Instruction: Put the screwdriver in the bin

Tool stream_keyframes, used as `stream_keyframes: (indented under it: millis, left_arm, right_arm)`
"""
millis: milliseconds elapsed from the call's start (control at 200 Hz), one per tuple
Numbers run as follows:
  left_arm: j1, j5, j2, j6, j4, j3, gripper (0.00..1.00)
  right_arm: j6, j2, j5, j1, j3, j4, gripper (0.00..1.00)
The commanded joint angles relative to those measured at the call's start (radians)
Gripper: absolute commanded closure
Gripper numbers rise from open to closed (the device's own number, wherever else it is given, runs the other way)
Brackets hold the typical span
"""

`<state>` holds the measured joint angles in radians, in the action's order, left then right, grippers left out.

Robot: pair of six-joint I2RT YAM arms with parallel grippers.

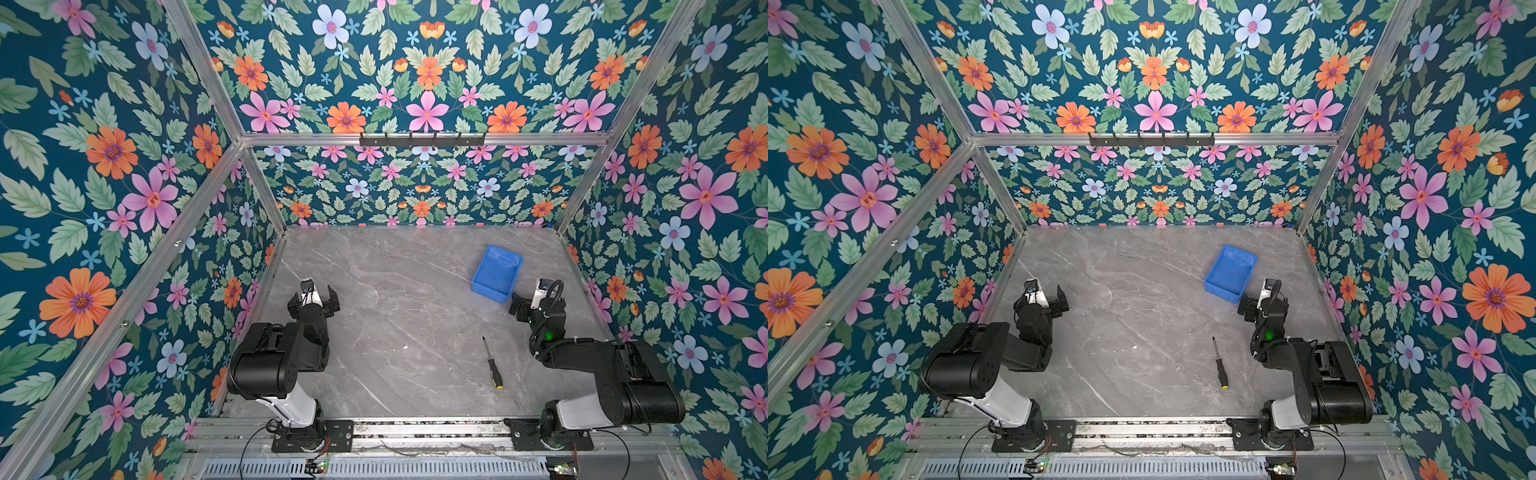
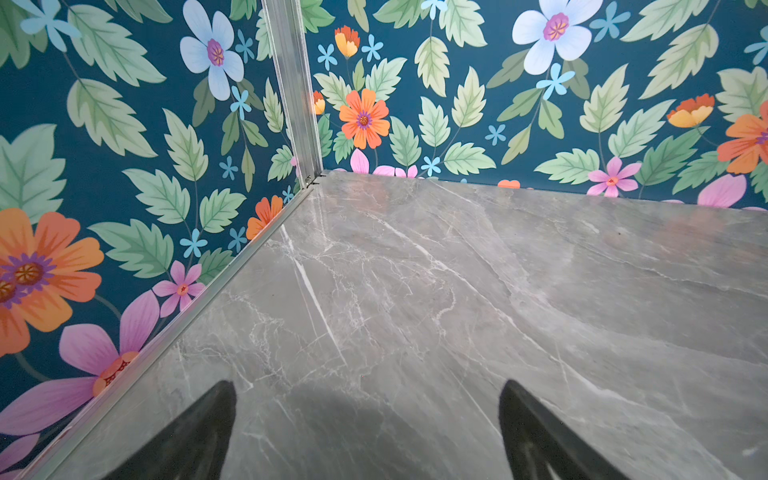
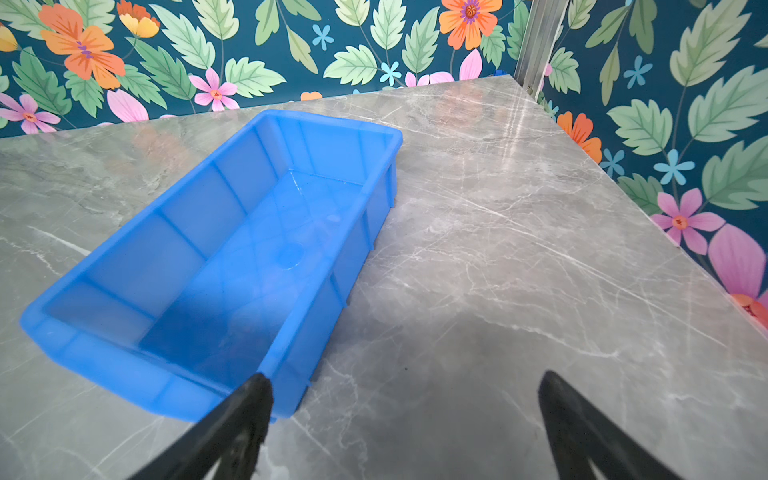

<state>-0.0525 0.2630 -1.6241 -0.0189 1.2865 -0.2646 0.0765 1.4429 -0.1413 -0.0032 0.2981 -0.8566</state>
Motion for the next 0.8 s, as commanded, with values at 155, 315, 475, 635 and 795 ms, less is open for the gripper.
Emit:
stream_keyframes:
  millis: [155,315,475,635,795]
  left_arm:
    - [0.000,-0.006,0.023,0.005,0.079,0.040,0.00]
    - [-0.001,-0.023,0.087,0.013,0.076,0.070,0.00]
    - [-0.007,-0.138,0.190,0.059,-0.042,0.056,0.00]
    - [-0.021,-0.234,0.305,0.079,-0.189,0.040,0.00]
    - [-0.058,-0.338,0.365,0.086,-0.296,0.010,0.00]
  right_arm:
    - [-0.018,-0.075,0.047,0.001,0.017,0.044,0.01]
    - [-0.021,-0.199,0.032,0.018,0.049,0.209,0.01]
    - [-0.019,-0.295,0.019,0.064,0.085,0.347,0.01]
    - [0.007,-0.363,-0.035,0.169,0.124,0.448,0.01]
    - [0.027,-0.408,-0.099,0.291,0.161,0.569,0.01]
